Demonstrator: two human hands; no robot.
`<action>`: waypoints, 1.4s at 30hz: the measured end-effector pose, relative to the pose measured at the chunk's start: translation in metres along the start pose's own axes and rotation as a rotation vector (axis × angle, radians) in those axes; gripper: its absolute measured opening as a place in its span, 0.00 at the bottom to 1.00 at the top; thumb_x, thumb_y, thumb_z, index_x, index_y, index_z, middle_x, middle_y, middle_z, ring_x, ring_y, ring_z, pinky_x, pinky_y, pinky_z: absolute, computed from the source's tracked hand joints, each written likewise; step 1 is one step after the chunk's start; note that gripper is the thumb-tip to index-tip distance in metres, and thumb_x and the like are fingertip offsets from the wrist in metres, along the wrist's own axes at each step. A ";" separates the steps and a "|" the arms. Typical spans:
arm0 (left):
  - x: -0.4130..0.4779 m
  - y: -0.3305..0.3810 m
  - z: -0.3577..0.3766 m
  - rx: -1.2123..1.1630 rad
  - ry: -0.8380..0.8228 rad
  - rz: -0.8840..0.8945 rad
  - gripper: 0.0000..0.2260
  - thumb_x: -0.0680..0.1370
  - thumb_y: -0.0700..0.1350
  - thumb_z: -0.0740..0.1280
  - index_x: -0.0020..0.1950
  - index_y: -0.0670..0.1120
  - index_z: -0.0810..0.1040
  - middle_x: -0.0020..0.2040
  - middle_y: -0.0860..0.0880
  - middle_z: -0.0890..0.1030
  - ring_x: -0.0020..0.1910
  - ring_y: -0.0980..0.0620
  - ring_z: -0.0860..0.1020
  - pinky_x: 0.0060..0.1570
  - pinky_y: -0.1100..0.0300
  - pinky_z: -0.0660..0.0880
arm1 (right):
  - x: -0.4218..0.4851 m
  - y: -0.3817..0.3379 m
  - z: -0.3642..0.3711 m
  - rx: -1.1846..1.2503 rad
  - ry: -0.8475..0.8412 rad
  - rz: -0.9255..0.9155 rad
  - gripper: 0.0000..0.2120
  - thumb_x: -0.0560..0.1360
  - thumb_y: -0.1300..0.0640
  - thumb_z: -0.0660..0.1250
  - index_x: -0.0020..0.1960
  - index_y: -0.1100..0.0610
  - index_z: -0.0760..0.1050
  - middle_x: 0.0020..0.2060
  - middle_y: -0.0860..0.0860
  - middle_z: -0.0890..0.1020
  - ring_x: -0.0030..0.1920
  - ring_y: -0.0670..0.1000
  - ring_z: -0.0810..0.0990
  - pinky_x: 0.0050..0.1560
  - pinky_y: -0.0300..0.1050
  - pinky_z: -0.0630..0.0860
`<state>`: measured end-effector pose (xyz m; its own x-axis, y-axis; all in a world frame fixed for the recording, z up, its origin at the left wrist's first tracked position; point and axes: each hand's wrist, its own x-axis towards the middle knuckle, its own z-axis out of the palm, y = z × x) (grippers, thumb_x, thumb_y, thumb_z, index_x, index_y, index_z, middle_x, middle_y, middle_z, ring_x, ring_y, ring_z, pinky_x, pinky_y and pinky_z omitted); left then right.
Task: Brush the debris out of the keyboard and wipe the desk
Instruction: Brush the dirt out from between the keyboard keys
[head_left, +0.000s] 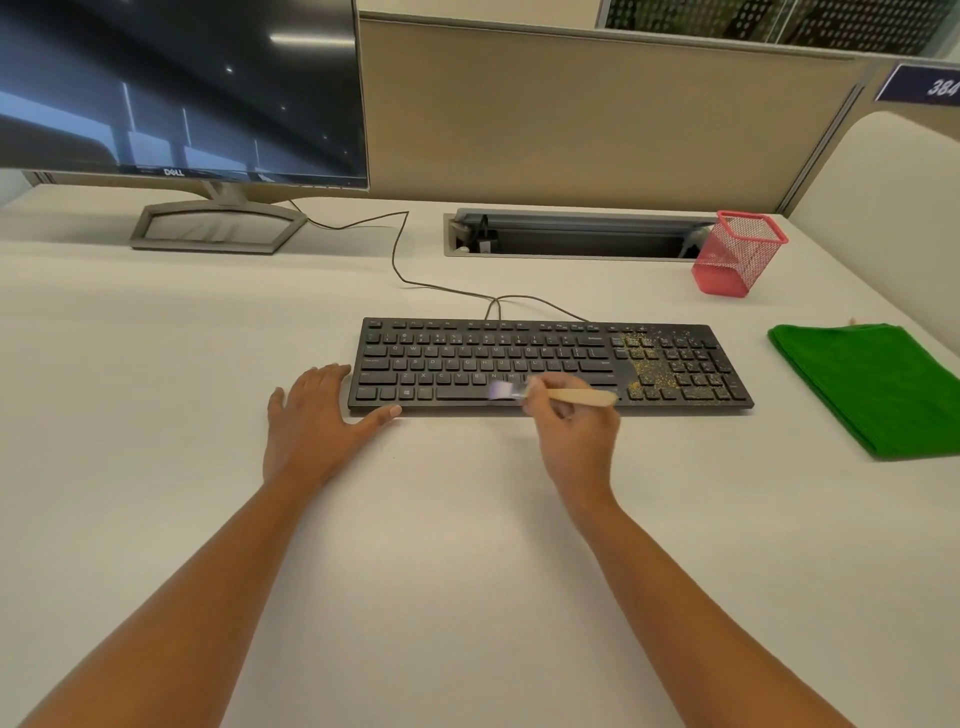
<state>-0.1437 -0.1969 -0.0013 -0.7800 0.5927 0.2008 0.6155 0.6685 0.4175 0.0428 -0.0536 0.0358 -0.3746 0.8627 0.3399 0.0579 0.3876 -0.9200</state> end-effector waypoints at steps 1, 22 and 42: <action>0.000 0.000 0.000 0.002 -0.003 -0.001 0.36 0.71 0.69 0.62 0.71 0.47 0.67 0.71 0.49 0.69 0.73 0.51 0.61 0.73 0.46 0.51 | 0.004 0.001 -0.005 -0.017 0.055 -0.010 0.05 0.75 0.64 0.66 0.44 0.64 0.80 0.29 0.45 0.79 0.31 0.44 0.80 0.35 0.37 0.77; 0.000 0.000 0.000 -0.016 -0.002 -0.004 0.37 0.70 0.71 0.63 0.70 0.47 0.67 0.70 0.48 0.69 0.72 0.51 0.62 0.73 0.46 0.51 | -0.002 -0.004 0.019 0.047 -0.108 0.113 0.05 0.76 0.61 0.65 0.43 0.56 0.78 0.32 0.48 0.80 0.39 0.57 0.83 0.45 0.56 0.81; 0.000 -0.001 -0.001 0.012 -0.010 0.016 0.47 0.59 0.77 0.51 0.69 0.49 0.68 0.69 0.50 0.70 0.71 0.52 0.63 0.72 0.46 0.52 | -0.010 0.002 0.045 -0.019 -0.304 0.054 0.07 0.76 0.60 0.66 0.46 0.62 0.81 0.37 0.56 0.83 0.40 0.60 0.81 0.46 0.60 0.78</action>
<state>-0.1444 -0.1983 -0.0006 -0.7691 0.6076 0.1981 0.6290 0.6647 0.4033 0.0054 -0.0760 0.0214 -0.6300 0.7466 0.2137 0.1015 0.3520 -0.9305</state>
